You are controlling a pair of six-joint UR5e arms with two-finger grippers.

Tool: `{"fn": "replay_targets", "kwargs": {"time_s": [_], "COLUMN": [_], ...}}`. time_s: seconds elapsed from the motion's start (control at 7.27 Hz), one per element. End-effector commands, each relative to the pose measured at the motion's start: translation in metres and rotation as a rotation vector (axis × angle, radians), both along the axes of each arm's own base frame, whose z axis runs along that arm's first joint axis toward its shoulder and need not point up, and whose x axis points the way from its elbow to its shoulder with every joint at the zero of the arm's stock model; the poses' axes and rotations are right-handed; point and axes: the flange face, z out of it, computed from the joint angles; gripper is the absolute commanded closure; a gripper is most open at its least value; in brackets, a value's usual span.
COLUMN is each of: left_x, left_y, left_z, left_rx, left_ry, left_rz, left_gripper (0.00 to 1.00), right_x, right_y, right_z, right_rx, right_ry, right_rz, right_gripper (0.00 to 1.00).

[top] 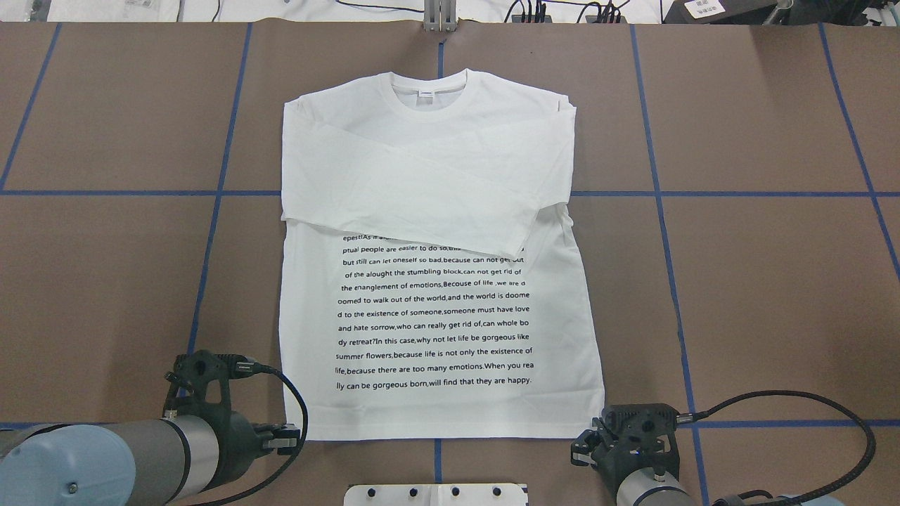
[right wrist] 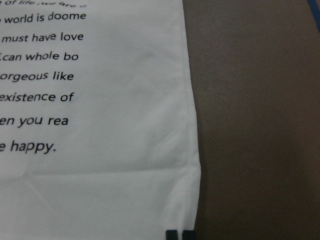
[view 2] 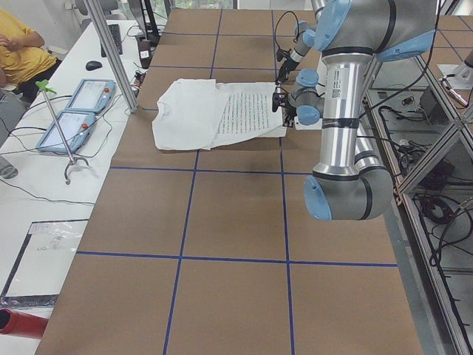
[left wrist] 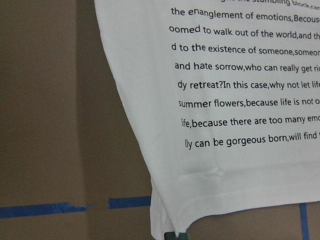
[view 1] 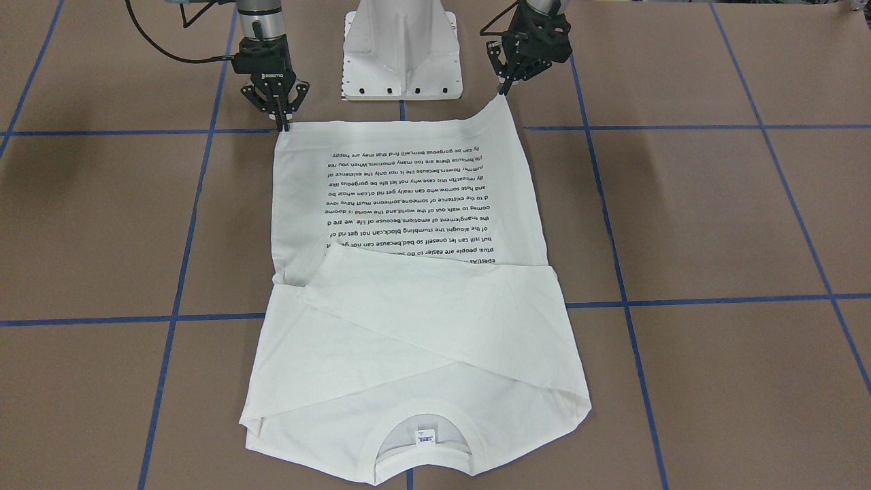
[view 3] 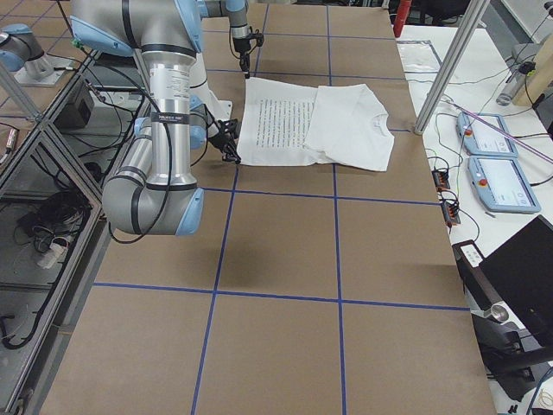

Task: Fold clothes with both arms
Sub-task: 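Grasp the hem corners with both grippers, then lift the hem with both grippers and fold it toward the collar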

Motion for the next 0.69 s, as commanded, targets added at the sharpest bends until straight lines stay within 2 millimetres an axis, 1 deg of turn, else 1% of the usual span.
{"fn": "replay_targets", "kwargs": {"time_s": [0.0,0.14,0.28,0.41,0.55], "left_x": [-0.001,-0.003,-0.015,-0.038,-0.075], "left_y": [0.0,0.0,0.002,0.007,0.018], "left_z": [-0.001,-0.005,-0.018,-0.041,-0.074], "left_rx": [0.0,0.001,0.005,-0.014,-0.043], "left_ry": [0.002,0.013,0.043,0.08,0.09], "left_rz": [0.001,0.0,0.002,0.038,0.095], "left_gripper": [1.0,1.0,1.0,1.0,1.0], "right_x": [0.004,0.019,0.059,0.114,0.161], "right_y": [-0.004,-0.008,-0.008,-0.008,-0.007], "right_z": [-0.013,-0.033,-0.078,-0.12,-0.149], "right_rx": [-0.004,-0.008,-0.041,-0.099,-0.138], "right_ry": [-0.025,-0.024,0.001,0.006,0.001], "right_rz": [0.005,0.005,-0.027,-0.074,-0.109], "right_gripper": [1.0,1.0,1.0,1.0,1.0]}}
